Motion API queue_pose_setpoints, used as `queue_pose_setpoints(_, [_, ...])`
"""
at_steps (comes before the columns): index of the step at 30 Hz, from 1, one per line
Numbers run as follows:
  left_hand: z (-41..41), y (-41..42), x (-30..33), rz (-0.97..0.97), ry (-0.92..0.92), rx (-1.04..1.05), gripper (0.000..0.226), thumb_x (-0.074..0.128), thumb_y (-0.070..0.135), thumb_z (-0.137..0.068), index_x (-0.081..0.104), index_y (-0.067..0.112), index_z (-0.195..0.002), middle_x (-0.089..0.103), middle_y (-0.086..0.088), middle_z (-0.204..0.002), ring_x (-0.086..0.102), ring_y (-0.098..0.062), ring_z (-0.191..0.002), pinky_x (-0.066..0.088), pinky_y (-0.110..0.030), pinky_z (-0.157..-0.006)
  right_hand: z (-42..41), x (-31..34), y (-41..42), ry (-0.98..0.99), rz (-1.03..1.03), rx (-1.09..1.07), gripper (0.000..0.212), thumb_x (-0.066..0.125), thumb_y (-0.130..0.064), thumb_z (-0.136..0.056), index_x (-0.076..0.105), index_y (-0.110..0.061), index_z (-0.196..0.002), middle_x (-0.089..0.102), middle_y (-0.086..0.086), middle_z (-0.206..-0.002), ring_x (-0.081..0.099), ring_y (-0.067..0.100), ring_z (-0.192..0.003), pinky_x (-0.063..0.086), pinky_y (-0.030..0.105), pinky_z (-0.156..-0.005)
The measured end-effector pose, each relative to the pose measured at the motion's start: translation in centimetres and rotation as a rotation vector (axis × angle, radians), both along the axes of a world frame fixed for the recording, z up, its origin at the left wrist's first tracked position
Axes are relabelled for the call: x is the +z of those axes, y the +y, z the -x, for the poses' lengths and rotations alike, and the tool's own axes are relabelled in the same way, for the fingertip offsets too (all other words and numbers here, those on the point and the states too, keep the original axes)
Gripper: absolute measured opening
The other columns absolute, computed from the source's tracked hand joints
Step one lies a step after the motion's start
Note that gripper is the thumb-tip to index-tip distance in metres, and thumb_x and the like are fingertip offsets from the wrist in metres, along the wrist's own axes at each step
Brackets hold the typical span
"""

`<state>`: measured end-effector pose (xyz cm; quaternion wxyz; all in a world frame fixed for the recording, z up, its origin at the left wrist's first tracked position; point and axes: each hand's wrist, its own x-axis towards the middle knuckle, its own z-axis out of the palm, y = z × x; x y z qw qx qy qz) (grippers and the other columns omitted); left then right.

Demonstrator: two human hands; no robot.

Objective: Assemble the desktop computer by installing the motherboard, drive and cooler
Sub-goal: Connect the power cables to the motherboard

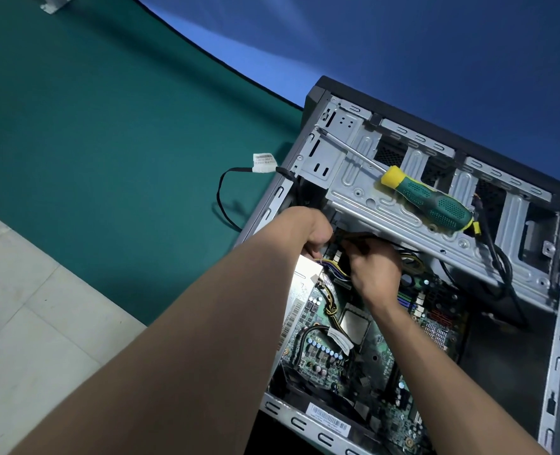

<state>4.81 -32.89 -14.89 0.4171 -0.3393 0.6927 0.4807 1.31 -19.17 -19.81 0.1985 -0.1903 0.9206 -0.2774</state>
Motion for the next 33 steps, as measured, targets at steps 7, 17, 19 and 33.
queue_pose_setpoints(7, [-0.1,0.0,-0.2,-0.010,-0.007,0.025,0.040,0.031,-0.005,-0.098,0.035,-0.004,-0.139,0.055,-0.015,-0.126,0.055,-0.018,-0.087,0.046,-0.024,-0.069,-0.4,-0.4,0.1,0.033,0.078,-0.003,0.020,0.057,-0.029,-0.094,0.074,-0.020,-0.101,0.068,0.001,-0.072,0.046,0.008,-0.049,0.034,0.020,-0.057])
queue_pose_setpoints(17, [-0.1,0.0,-0.3,0.025,0.033,0.123,0.044,0.026,-0.002,-0.098,0.035,0.003,-0.141,0.058,-0.016,-0.127,0.056,-0.015,-0.074,0.046,-0.024,-0.064,0.2,0.1,-0.3,0.062,-0.070,0.109,0.025,0.054,-0.034,-0.095,0.071,-0.021,-0.108,0.071,0.007,-0.087,0.063,0.027,-0.070,0.044,0.025,-0.063])
queue_pose_setpoints(19, [-0.1,0.0,-0.3,0.021,0.030,0.140,0.045,0.026,-0.003,-0.098,0.034,0.004,-0.142,0.058,-0.016,-0.127,0.056,-0.014,-0.071,0.047,-0.024,-0.063,0.2,0.3,-0.3,0.080,-0.075,0.133,0.024,0.054,-0.031,-0.095,0.071,-0.021,-0.109,0.072,0.007,-0.093,0.063,0.026,-0.074,0.045,0.025,-0.065])
queue_pose_setpoints(33, [-0.1,0.0,0.0,-0.002,0.031,0.086,0.045,0.026,-0.004,-0.098,0.032,0.001,-0.142,0.059,-0.015,-0.120,0.056,-0.017,-0.081,0.045,-0.023,-0.063,0.1,0.7,-0.5,0.111,-0.059,0.135,0.021,0.055,-0.027,-0.095,0.071,-0.023,-0.108,0.072,0.006,-0.092,0.056,0.021,-0.067,0.036,0.021,-0.063])
